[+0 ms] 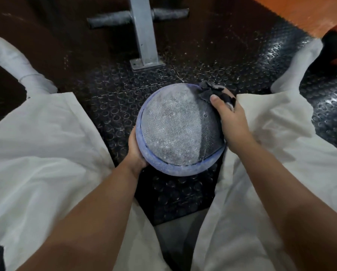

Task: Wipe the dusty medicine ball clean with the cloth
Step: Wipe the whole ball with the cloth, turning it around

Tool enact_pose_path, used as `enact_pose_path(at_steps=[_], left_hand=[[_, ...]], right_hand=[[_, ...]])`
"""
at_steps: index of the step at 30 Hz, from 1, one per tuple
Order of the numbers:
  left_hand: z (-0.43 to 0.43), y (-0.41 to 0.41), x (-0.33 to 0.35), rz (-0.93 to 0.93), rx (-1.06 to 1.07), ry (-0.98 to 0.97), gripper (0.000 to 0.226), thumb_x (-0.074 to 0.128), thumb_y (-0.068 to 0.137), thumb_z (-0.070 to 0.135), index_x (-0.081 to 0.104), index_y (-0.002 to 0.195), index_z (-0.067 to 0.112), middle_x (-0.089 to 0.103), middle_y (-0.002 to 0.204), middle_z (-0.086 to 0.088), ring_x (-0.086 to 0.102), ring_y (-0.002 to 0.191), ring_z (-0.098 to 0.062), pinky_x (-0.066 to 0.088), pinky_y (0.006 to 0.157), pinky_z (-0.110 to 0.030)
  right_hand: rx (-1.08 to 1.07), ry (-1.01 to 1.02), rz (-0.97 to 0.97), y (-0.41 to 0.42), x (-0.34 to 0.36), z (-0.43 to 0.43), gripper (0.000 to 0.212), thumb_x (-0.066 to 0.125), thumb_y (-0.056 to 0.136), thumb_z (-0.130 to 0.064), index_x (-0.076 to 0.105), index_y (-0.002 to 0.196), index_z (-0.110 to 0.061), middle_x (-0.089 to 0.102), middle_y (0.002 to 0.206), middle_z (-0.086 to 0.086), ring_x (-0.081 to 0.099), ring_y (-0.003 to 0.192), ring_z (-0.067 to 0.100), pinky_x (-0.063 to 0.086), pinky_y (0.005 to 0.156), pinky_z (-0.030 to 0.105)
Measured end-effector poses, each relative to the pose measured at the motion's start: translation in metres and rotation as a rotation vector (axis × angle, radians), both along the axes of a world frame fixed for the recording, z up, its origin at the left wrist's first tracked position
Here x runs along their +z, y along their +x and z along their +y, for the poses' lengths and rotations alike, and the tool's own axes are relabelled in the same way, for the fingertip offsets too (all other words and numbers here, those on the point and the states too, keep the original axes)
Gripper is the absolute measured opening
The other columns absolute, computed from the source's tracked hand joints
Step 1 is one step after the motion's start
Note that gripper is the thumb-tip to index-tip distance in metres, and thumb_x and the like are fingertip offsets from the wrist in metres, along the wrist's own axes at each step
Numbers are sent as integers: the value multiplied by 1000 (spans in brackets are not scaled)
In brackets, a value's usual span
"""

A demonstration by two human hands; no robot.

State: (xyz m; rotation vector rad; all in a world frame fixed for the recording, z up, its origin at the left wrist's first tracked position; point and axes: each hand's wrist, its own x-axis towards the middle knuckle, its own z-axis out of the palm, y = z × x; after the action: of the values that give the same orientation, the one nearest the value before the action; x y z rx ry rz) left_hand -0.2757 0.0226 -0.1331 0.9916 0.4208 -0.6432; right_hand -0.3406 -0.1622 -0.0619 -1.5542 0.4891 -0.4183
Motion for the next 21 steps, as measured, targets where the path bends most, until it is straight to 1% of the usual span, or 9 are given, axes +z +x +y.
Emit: enact_pose_path(at_steps=[2,4,7,8,11,13,16,19,21], left_hand=[[5,-5,-4,-43,8,-11,55,23,105,46,54,129,9,71,98,-5,67,74,-19,53,61,-30],[9,-3,-5,-80,40,-17,46,28,104,45,63,107,15,76,81,-1,73,71,-15,56,56,-26],[14,6,1,-145,50,-62,45,35,101,47,69,108,18,74,106,-6,68,99,-24,55,87,-39],[15,8,3,-143,34,-63,44,37,100,46,70,106,19,73,107,-6,66,100,-25,51,92,-42],[8,10,15,-168,-38,-19,39,39,98,42,70,93,18,74,89,-2,68,84,-20,50,80,-37],[3,12,21,-202,-82,26,38,39,98,41,68,88,18,72,82,-1,68,76,-18,49,75,-34],[-1,11,27,-215,-96,44,34,42,95,42,65,87,17,70,85,-3,66,81,-21,49,78,-35],[0,10,33,-184,-78,77,34,45,93,44,66,87,18,70,84,-4,66,79,-22,50,78,-34],[5,12,40,-183,-63,103,38,44,95,46,68,84,18,72,80,-3,69,72,-20,50,75,-32]], right_hand=[[45,3,-31,6,3,6,9,67,87,-30,67,88,-39,67,103,-12,62,102,8,48,97,29],[49,44,-33,10,5,8,14,68,78,-40,69,91,-38,69,105,-8,64,104,12,49,94,31],[-12,196,-7,13,3,4,34,68,82,-39,65,110,-21,69,105,0,66,98,18,51,90,36],[-30,244,-2,11,1,1,38,68,81,-39,64,112,-16,69,106,4,66,99,21,51,91,39],[-21,327,-11,2,-8,-5,50,64,79,-45,64,114,-8,65,117,16,63,108,31,49,96,49],[-34,392,-4,-4,-14,-9,40,52,91,-40,64,110,-7,69,107,13,66,103,27,53,89,43],[7,541,-8,-11,-25,-20,33,40,98,-37,66,97,-16,73,85,1,69,85,18,54,74,31],[-16,605,-6,-10,-34,-20,37,42,96,-38,73,88,-19,73,86,3,70,84,19,54,76,32],[19,619,25,-8,-37,-13,37,43,96,-40,72,96,-17,73,92,5,70,87,20,54,79,33]])
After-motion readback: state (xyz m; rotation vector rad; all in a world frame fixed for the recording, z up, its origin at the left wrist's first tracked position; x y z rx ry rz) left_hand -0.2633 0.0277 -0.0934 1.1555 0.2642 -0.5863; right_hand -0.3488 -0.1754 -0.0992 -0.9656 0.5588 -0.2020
